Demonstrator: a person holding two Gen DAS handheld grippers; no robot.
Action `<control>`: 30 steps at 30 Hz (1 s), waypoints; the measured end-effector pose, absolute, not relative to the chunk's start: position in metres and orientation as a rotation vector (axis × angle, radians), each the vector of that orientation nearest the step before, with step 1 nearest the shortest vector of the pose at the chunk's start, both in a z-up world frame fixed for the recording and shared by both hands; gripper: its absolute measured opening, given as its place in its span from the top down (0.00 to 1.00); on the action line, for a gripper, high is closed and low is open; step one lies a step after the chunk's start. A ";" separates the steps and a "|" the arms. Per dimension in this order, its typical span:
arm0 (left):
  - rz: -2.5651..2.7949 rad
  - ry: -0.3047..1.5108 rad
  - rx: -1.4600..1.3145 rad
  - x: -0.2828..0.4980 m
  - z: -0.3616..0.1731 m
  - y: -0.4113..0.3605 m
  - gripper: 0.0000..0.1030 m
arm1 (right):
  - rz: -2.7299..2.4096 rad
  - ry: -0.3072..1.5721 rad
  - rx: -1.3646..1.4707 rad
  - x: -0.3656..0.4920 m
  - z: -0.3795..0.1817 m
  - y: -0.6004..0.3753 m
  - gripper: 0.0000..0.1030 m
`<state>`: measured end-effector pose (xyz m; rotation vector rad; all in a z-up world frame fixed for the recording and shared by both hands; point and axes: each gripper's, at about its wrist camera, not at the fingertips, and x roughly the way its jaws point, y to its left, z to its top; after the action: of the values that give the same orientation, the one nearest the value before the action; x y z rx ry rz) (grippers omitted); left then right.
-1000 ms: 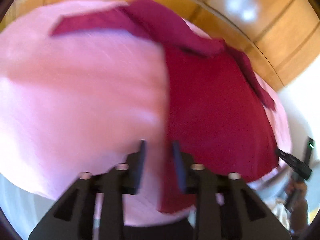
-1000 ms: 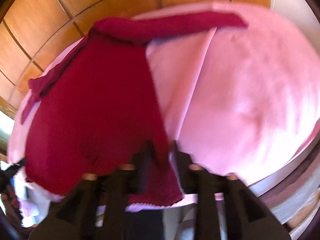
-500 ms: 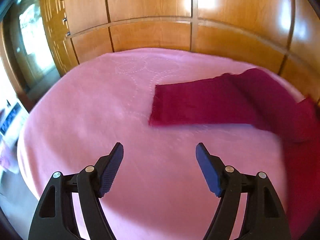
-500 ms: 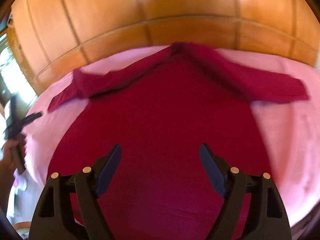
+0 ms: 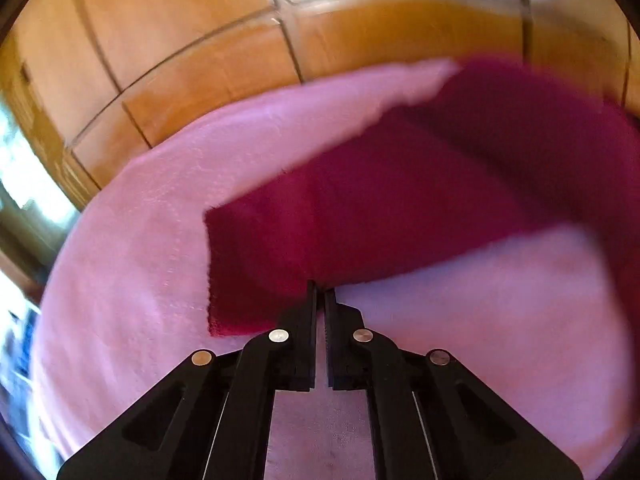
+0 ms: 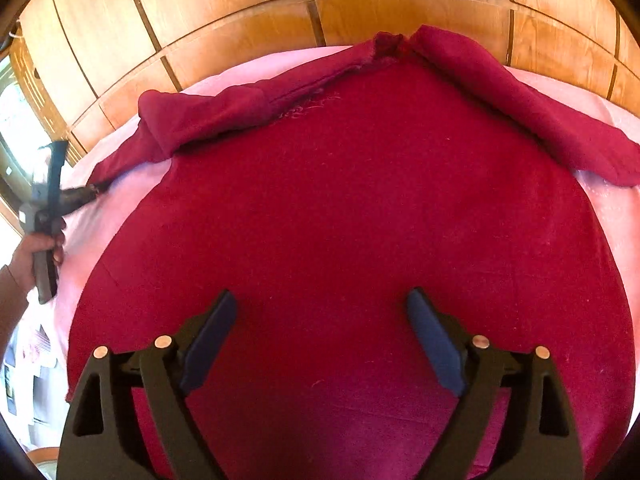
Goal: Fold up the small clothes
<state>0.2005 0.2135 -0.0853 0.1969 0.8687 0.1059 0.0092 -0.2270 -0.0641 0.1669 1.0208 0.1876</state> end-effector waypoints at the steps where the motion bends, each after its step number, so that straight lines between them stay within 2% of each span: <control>1: 0.107 0.843 0.167 0.195 -0.073 0.218 0.98 | 0.189 1.021 0.167 0.009 -0.064 -0.227 0.15; 6: 0.109 0.682 -0.046 0.148 0.005 0.262 0.98 | 0.192 1.014 0.169 0.009 -0.066 -0.229 0.14; 9: 0.129 0.648 -0.180 0.131 0.033 0.299 0.98 | 0.185 1.008 0.165 0.011 -0.067 -0.227 0.13; 13: 0.148 0.692 -0.362 0.138 0.044 0.338 0.98 | 0.182 1.005 0.164 0.010 -0.067 -0.226 0.13; 18: 0.170 0.725 -0.388 0.187 0.051 0.350 0.98 | 0.180 1.003 0.159 0.008 -0.068 -0.226 0.13; 23: 0.277 0.845 -0.347 0.237 0.020 0.349 0.98 | 0.179 1.005 0.148 0.010 -0.068 -0.226 0.12; 27: 0.441 1.030 -0.384 0.270 -0.039 0.377 0.98 | 0.180 1.001 0.123 0.009 -0.069 -0.224 0.10; 30: 0.454 1.069 -0.474 0.272 -0.066 0.395 0.93 | 0.183 0.999 0.117 0.010 -0.070 -0.224 0.09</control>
<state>0.2724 0.3947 -0.0661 -0.4744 1.0692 0.4540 0.0097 -0.2239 -0.0704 0.1174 0.9991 0.1832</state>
